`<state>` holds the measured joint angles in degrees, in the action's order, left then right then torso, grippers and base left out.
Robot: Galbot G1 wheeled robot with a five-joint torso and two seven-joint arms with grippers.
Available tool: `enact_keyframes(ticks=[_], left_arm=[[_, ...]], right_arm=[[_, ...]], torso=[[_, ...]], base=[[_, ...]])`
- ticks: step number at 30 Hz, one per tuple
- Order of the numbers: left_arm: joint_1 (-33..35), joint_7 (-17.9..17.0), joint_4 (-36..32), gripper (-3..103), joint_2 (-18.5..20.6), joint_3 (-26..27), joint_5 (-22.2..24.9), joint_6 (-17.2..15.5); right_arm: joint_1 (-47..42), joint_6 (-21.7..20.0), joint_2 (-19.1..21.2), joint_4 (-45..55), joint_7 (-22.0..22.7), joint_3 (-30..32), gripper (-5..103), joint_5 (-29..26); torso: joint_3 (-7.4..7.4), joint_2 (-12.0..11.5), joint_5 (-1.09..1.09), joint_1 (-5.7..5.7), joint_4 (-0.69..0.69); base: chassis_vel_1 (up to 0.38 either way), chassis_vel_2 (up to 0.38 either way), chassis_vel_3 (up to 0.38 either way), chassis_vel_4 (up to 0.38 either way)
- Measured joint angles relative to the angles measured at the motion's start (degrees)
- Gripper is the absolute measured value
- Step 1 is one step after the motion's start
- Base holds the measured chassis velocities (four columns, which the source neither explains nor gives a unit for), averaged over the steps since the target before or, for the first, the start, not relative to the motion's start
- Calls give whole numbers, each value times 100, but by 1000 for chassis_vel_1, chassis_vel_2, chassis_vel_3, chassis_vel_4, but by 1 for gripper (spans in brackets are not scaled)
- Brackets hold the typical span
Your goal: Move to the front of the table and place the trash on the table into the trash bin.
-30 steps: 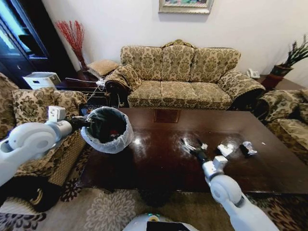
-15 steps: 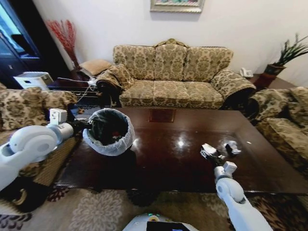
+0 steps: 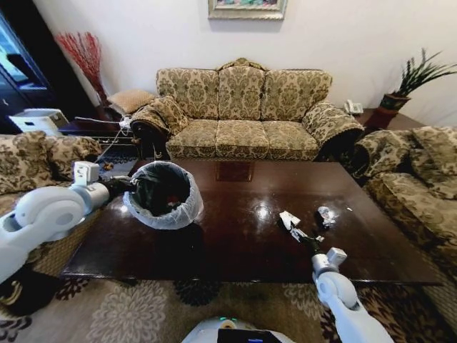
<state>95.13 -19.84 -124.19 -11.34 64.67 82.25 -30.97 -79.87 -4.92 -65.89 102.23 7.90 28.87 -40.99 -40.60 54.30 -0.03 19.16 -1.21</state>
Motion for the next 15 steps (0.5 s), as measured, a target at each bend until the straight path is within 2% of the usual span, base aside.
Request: enact_keyframes(ticks=[3, 6, 14, 15], left_arm=[[0, 2, 0, 1, -1, 0, 1, 0], [1, 8, -3, 1, -14, 1, 1, 2], [11, 15, -14, 1, -60, 1, 1, 6], [11, 12, -19, 1, -62, 1, 0, 6]], right_arm=[[115, -154, -55, -84, 63, -56, 91, -72], [245, -269, -147, -170, 203, -92, 85, -34], [520, -357, -147, -456, 252, -230, 74, 3], [602, -357, -134, -552, 245, -271, 70, -3]], torso=[[0, 0, -1, 0, 3], [0, 0, 10, 0, 5], [0, 0, 0, 0, 4], [0, 0, 1, 0, 4]], base=[[0, 0, 0, 0], [0, 0, 0, 0], [0, 0, 0, 0], [0, 0, 0, 0]])
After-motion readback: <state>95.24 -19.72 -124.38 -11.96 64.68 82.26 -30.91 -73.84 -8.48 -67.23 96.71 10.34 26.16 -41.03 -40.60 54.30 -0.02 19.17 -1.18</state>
